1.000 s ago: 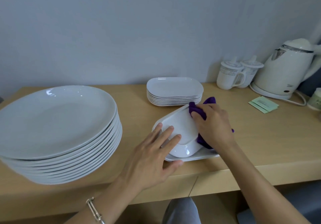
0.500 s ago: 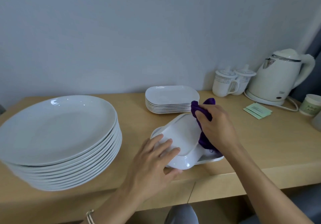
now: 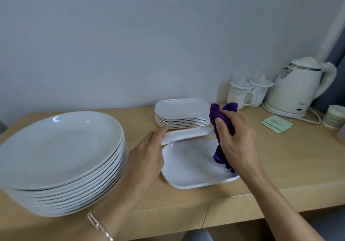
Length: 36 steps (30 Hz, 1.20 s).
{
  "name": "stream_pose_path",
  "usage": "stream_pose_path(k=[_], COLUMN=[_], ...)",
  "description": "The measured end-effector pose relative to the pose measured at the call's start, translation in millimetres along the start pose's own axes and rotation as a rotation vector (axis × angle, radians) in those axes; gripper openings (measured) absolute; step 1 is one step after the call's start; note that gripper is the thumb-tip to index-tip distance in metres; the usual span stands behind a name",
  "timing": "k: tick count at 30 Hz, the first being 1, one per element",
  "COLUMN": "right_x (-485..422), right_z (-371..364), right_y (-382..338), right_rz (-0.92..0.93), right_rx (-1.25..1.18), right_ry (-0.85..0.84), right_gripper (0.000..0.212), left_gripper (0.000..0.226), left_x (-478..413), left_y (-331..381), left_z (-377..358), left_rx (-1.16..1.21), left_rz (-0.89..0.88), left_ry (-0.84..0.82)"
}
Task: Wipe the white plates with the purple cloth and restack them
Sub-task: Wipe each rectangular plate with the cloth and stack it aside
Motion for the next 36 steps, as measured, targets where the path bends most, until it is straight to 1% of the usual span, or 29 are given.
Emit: stream_pose_path(k=[1,3,6,9,11,15,19,23,24,26,28,34,36], right_x=[4.0,13.3,26.7,37.1,40.9,42.0,42.1,42.5,42.3,42.6,43.1,42.1,42.2], right_z=[-1.8,-6.2,-21.6,-46.8,-57.8,-60.1,-61.1,-62.1,-61.9,-61.8,-62.6,-61.4,-61.3], right_y=[8.3,22.8,35.0,39.5,40.2,41.7,41.3,42.3,42.3,42.3,43.1,43.5,43.0], right_rz=[-0.032,-0.086,-0.115,-0.106,-0.091,-0.069,-0.038,-0.016,-0.012,-0.007,-0.007,-0.017,-0.027], right_rx=[-0.001,-0.001,0.080,0.237,0.344,0.410,0.431,0.433,0.430,0.426,0.431,0.440,0.440], right_ry=[-0.015,-0.064,-0.221,-0.447,-0.552,-0.587,-0.585,-0.575,-0.564,-0.554,-0.562,-0.554,-0.559], right_gripper=[0.027,0.026,0.023,0.027,0.032,0.035,0.034,0.034,0.033,0.033,0.033,0.032,0.032], left_gripper=[0.053,0.042,0.032,0.029,0.030,0.023,0.031,0.034,0.036,0.043,0.048,0.052,0.053], left_x=[-8.2,-21.6,-42.6,-67.5,-87.4,-116.8,-135.1,-146.2,-148.3,-150.6,-149.0,-135.2,-126.2], left_y=[-2.6,-4.5,2.7,-4.0,-12.1,-33.7,-52.5,-57.9,-57.5,-54.2,-51.7,-44.2,-34.5], left_z=[0.6,5.5,13.2,0.8,-16.0,-52.4,-72.6,-80.1,-78.1,-72.0,-70.6,-79.6,-79.4], left_rx=[0.000,0.025,0.055,0.247,0.387,0.502,0.509,0.481,0.421,0.207,0.112,0.065,0.069], left_rz=[0.099,0.267,0.373,0.550,0.638,0.744,0.823,0.851,0.828,0.751,0.688,0.573,0.532], left_ry=[-0.004,0.010,0.098,0.088,0.064,0.003,-0.053,-0.169,-0.176,-0.168,-0.183,-0.280,-0.282])
Point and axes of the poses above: each hand's wrist, its own x-axis away from the middle knuckle, its own z-axis out of the back of the hand, y = z × x, the point moved 8 cm from there along -x, towards the middle knuckle, and after that the axes turned 13 degrees about z, right-handed, at the moved point
